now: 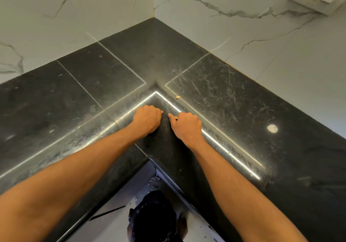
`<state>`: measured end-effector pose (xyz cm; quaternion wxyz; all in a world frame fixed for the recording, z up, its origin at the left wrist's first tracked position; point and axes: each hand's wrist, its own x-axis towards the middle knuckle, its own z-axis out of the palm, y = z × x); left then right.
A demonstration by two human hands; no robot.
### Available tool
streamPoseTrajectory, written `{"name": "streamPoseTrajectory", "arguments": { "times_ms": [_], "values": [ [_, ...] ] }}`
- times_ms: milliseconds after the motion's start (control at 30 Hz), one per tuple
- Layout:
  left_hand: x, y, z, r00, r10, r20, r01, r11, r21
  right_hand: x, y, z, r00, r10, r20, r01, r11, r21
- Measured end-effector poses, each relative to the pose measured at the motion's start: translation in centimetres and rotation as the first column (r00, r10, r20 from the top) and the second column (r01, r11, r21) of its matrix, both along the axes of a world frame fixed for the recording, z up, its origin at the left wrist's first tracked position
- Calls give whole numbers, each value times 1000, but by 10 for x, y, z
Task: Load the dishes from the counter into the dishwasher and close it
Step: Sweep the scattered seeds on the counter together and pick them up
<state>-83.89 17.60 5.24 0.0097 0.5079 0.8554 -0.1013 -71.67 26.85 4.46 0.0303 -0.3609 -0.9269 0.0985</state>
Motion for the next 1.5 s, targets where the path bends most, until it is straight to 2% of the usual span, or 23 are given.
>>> {"name": "streamPoseTrajectory", "arguments": {
  "times_ms": [100, 167, 267, 400, 467, 600, 800, 1067, 1200, 1267, 1333, 1400, 1433, 1467, 1500],
  "values": [
    [-3, 0, -1, 1000, -3, -14, 3, 1000, -18, -1, 2, -3, 999, 50, 18, -50, 998, 34],
    [-5, 2, -2, 1000, -7, 9, 7, 1000, -29, 0, 5, 0, 989, 111, 100, -119, 990, 82],
    [-10, 5, -2, 999, -4, 47, 7, 998, -59, -3, 10, 7, 978, 113, 174, -119, 993, 22],
    [-15, 5, -3, 998, -1, 68, 7, 996, -90, -5, 21, 3, 999, -38, -36, 32, 988, -148],
    [-16, 4, -3, 997, -4, 76, 11, 996, -90, 3, 26, 2, 989, -111, -99, 95, 983, -160],
    [-15, 3, -5, 996, -17, 82, 22, 997, -67, 19, 34, -3, 988, -139, -66, 136, 990, -49],
    [-11, 4, -5, 998, -47, 37, 48, 998, -37, 6, 38, -5, 992, -123, -22, 123, 992, 15],
    [-10, 8, 1, 999, -47, 13, 48, 996, -77, -6, 48, -3, 993, 100, 65, -110, 979, 169],
    [-10, 8, 1, 999, -47, 23, 49, 996, -76, -12, 54, 3, 949, 280, 149, -306, 931, 199],
    [-11, 6, 0, 999, -46, 28, 47, 997, -68, -12, 56, 5, 939, 312, 145, -331, 933, 142],
    [-12, 5, 0, 998, -49, 31, 51, 995, -81, -11, 61, 5, 949, 302, 91, -304, 953, 11],
    [-11, 5, 0, 998, -59, 20, 61, 993, -101, -11, 64, 7, 983, 167, -76, -179, 967, -182],
    [-12, 5, 1, 998, -60, 16, 61, 992, -113, -12, 64, 7, 977, 18, -212, -95, 927, -362],
    [-12, 6, 1, 998, -60, 21, 62, 990, -128, -11, 64, 6, 927, -183, -327, -42, 816, -576],
    [-13, 7, 0, 998, -55, 24, 58, 988, -142, -11, 64, 6, 846, -382, -371, -47, 641, -766]
  ]
}}
